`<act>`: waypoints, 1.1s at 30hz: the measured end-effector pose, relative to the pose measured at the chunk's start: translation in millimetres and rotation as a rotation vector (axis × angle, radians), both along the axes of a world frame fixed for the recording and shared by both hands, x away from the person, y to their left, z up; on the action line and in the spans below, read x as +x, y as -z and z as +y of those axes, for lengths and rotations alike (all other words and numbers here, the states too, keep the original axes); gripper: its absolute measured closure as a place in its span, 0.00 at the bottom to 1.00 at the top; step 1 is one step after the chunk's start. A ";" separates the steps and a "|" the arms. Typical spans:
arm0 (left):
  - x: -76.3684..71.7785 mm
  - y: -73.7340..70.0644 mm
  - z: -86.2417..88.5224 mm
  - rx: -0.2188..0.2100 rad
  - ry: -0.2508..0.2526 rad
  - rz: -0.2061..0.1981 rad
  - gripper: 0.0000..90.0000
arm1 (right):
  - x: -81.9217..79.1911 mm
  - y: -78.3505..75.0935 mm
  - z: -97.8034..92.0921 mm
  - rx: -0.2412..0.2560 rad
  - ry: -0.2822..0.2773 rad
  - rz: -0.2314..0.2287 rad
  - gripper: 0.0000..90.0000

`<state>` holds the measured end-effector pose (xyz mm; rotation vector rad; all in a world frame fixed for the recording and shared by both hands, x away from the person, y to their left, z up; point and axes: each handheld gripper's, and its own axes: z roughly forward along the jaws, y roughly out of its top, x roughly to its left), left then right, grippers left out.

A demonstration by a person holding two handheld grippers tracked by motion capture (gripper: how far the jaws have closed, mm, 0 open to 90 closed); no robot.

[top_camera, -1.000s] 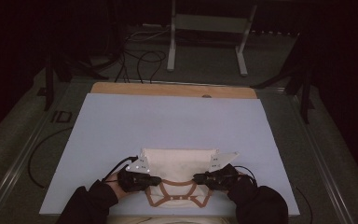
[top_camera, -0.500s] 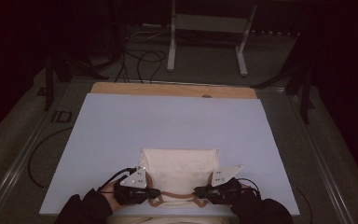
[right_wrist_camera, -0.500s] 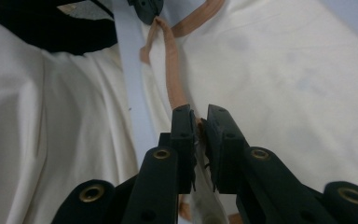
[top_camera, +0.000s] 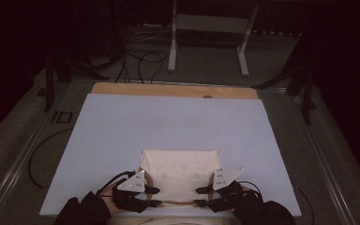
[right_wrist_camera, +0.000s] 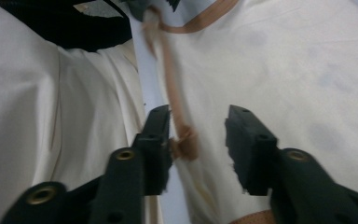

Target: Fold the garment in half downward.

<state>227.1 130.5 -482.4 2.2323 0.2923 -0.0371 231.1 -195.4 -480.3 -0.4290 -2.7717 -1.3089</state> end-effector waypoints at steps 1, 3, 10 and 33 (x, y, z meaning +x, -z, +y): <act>0.0 0.0 0.0 0.000 0.000 0.000 0.62 | 0.9 -0.3 -0.4 0.005 0.002 0.001 0.62; 2.1 -0.5 0.1 -0.001 -0.021 -0.006 0.56 | 2.1 -1.0 -0.9 0.012 0.017 0.000 0.60; 13.9 -2.1 0.9 -0.013 -0.058 -0.006 0.37 | 13.1 -10.0 -7.0 0.028 0.071 -0.041 0.43; 52.5 -10.7 -0.4 -0.026 -0.120 -0.030 0.00 | 56.1 -20.2 -28.0 0.078 0.245 -0.084 0.11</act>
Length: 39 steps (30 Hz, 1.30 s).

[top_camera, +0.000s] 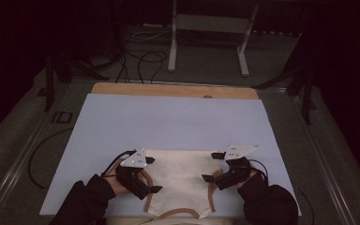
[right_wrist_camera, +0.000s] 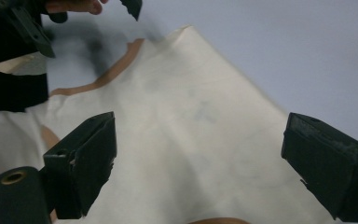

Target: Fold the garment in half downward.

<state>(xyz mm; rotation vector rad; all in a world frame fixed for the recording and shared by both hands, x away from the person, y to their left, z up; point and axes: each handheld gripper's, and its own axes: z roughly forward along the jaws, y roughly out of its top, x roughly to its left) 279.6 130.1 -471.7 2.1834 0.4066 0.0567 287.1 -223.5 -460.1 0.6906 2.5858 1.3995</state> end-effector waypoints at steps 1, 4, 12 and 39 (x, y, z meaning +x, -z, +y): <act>2.4 -0.4 1.0 0.000 -0.005 0.008 0.00 | 1.4 -0.6 -0.6 -0.003 0.004 -0.003 0.11; 7.4 -1.4 3.3 -0.003 -0.012 0.013 0.00 | 8.4 -2.4 -3.0 0.004 0.017 -0.008 0.11; 23.0 -2.6 9.5 -0.004 -0.048 0.012 0.00 | 20.9 -3.4 -5.0 -0.009 0.034 -0.030 0.11; 65.8 23.6 22.8 0.082 -0.143 0.054 0.00 | 54.7 26.5 -10.1 -0.073 0.084 0.003 0.12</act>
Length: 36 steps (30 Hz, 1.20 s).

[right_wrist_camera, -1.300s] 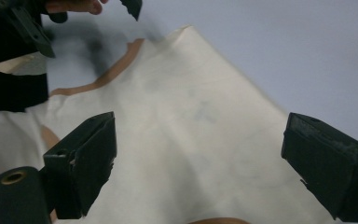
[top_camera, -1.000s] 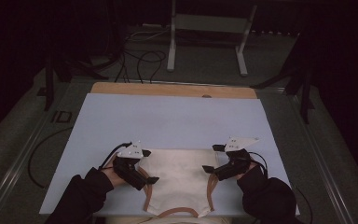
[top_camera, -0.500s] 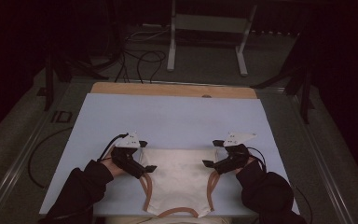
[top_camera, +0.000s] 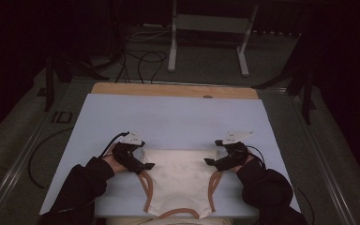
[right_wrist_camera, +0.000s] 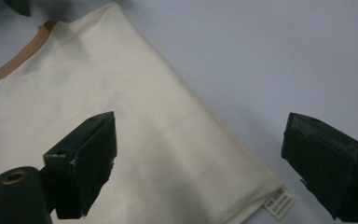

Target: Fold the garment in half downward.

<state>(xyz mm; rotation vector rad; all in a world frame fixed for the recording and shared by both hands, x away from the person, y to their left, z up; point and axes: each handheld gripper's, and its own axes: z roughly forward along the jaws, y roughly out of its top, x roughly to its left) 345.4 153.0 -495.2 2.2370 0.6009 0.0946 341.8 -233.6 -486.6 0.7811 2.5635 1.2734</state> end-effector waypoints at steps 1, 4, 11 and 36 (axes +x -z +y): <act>1.4 2.2 -0.1 0.011 -0.005 0.002 0.00 | 0.0 0.0 0.0 0.000 0.000 0.000 0.12; 3.6 7.9 1.1 0.040 -0.020 -0.014 0.03 | 1.7 5.3 -0.8 -0.013 0.001 0.000 0.12; 13.2 15.7 7.0 0.049 -0.059 -0.009 0.19 | 8.7 16.5 -4.5 -0.018 0.021 0.041 0.11; 14.7 23.5 9.9 0.080 -0.057 -0.010 0.83 | 22.0 30.2 -11.7 -0.148 0.033 0.061 0.90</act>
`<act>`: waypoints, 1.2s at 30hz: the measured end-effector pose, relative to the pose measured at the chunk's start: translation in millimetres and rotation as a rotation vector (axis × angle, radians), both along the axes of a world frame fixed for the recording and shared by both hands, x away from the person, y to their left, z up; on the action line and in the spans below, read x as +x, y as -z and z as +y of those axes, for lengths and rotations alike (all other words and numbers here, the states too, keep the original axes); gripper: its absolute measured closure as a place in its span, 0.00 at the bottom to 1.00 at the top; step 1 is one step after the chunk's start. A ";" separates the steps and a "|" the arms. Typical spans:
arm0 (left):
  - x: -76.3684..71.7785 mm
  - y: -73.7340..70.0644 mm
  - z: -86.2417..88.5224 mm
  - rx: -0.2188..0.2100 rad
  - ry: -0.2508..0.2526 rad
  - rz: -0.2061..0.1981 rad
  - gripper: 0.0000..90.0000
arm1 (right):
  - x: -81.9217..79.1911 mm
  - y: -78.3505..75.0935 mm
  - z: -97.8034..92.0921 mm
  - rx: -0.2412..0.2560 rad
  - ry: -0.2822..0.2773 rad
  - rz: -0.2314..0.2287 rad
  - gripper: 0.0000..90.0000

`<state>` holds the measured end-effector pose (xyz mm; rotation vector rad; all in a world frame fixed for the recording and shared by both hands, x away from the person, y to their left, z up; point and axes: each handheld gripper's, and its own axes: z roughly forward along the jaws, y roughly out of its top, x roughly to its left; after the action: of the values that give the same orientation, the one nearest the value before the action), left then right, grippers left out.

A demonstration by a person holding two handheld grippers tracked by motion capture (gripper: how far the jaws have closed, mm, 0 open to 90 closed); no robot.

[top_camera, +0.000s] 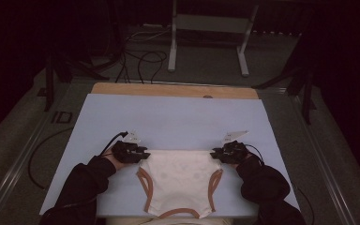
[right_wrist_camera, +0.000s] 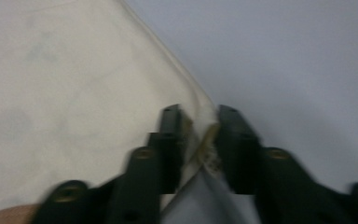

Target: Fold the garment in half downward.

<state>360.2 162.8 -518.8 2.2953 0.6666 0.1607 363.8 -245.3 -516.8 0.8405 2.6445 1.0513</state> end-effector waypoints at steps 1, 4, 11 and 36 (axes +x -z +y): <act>-0.9 0.0 0.4 -0.014 -0.004 0.008 0.86 | -0.3 -0.6 0.5 -0.005 0.000 0.000 0.92; -1.2 -3.0 1.1 -0.019 -0.002 0.010 0.93 | -1.0 -3.8 2.7 -0.016 -0.006 -0.015 0.96; 1.9 -14.5 6.3 -0.051 -0.024 -0.012 0.94 | 3.2 -12.6 4.1 -0.002 0.001 -0.036 0.96; 29.5 -33.5 10.5 -0.056 -0.084 -0.082 0.94 | 31.7 -35.7 11.6 0.014 0.033 -0.089 0.96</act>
<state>389.6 173.3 -485.3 2.1965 0.7166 0.2709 395.6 -233.7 -481.1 0.8170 2.5442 1.0748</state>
